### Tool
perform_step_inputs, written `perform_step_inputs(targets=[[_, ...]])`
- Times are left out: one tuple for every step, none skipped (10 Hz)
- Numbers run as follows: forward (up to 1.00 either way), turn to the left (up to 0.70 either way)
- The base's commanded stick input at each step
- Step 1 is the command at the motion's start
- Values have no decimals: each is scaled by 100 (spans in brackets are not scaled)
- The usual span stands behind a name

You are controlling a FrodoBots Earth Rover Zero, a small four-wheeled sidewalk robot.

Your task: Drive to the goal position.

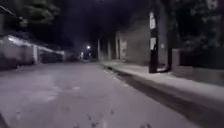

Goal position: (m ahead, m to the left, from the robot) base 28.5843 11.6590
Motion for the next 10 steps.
perform_step_inputs(targets=[[50, 0], [50, 0], [50, 0], [50, 0], [50, 12], [50, 25], [50, 37], [50, 50], [50, 37], [50, 24]])
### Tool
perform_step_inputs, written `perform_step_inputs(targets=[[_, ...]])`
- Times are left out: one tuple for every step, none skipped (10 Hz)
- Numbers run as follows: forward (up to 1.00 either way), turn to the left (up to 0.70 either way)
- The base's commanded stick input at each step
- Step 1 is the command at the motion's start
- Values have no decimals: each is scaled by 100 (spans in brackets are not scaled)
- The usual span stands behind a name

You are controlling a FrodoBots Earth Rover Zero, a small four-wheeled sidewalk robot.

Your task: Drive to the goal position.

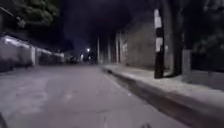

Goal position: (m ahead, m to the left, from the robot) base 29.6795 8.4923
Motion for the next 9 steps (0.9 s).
perform_step_inputs(targets=[[50, 11], [50, 0], [50, 0], [50, 0], [50, 0], [50, 0], [50, 0], [50, 0], [50, 0]])
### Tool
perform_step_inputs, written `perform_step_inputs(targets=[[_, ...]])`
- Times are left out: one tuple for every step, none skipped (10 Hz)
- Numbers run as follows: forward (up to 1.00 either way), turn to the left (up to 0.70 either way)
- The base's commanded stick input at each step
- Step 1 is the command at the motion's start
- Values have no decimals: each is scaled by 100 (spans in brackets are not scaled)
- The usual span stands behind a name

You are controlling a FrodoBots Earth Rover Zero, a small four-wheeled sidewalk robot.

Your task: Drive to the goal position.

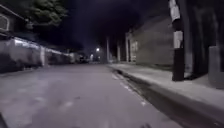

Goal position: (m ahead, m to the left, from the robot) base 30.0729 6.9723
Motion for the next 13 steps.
perform_step_inputs(targets=[[50, 0], [50, 0], [50, 0], [50, 0], [50, 0], [50, 11], [50, 41], [50, 45], [50, 15], [50, 0], [50, 0], [50, 0], [50, 0]])
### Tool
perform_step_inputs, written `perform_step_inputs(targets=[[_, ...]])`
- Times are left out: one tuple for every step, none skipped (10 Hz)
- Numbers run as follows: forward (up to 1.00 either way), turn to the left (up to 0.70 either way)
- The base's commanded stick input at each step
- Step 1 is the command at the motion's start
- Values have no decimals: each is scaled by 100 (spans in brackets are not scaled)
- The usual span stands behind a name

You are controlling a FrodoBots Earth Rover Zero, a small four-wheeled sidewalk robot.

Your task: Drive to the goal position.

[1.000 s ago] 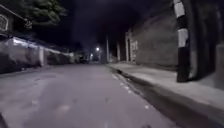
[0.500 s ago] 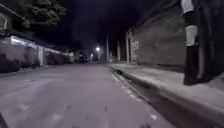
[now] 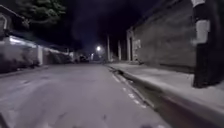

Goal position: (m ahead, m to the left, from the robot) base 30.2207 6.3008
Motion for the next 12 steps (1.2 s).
perform_step_inputs(targets=[[50, 0], [50, 0], [50, 0], [50, 0], [50, 0], [50, 0], [50, 0], [50, 0], [50, 50], [50, 40], [50, 0], [50, 0]])
